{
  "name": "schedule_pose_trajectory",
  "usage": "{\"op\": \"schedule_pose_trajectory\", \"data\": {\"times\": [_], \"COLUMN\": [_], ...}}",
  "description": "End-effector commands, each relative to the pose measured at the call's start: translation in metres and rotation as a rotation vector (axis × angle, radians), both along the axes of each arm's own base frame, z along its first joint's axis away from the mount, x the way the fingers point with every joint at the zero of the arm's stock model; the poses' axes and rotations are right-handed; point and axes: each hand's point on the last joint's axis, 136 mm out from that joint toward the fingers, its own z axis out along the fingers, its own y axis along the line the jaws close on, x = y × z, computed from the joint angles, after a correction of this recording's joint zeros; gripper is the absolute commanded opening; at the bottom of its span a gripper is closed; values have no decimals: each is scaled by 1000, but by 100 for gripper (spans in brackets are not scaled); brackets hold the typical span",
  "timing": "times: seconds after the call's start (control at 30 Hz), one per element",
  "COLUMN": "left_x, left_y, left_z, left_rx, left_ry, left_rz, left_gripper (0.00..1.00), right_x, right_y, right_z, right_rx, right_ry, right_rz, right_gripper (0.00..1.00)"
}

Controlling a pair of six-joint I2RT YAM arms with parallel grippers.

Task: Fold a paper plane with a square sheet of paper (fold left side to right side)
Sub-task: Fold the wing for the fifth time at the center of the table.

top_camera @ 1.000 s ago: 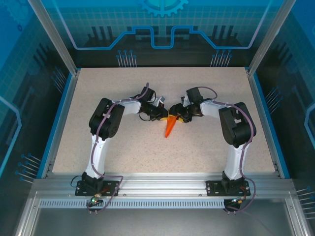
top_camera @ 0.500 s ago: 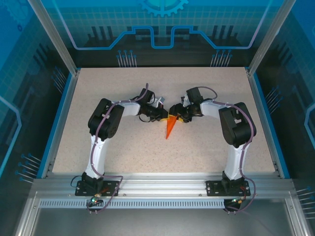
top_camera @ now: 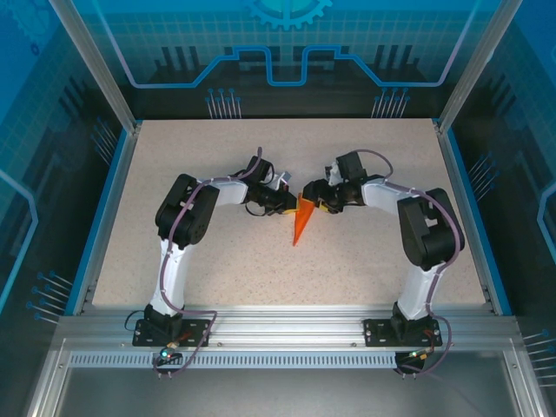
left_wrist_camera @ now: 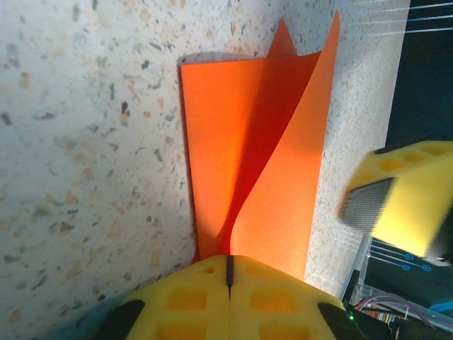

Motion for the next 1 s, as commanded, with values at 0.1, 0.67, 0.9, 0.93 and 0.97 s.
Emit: {"op": "schedule_pose_trajectory", "data": {"times": [0.1,0.67,0.9,0.93,0.97], "left_x": [-16,-17,-17,-17,-17], "left_y": [2,8,10,10,10], "left_z": [-25,-27,-28,-27,-28], "left_rx": [69,113,124,127,130], "left_ry": [68,62,61,59,59], "left_rz": [-12,0,0,2,2], "left_gripper": [3,3,3,2,3], "right_x": [-8,0,-3,-4,-4], "right_y": [-7,12,10,10,10], "right_z": [10,-23,-35,-37,-38], "right_rx": [10,15,-8,-12,-14], "right_ry": [-32,30,59,63,65], "right_rz": [8,42,44,42,42], "right_gripper": [42,5,5,5,5]}}
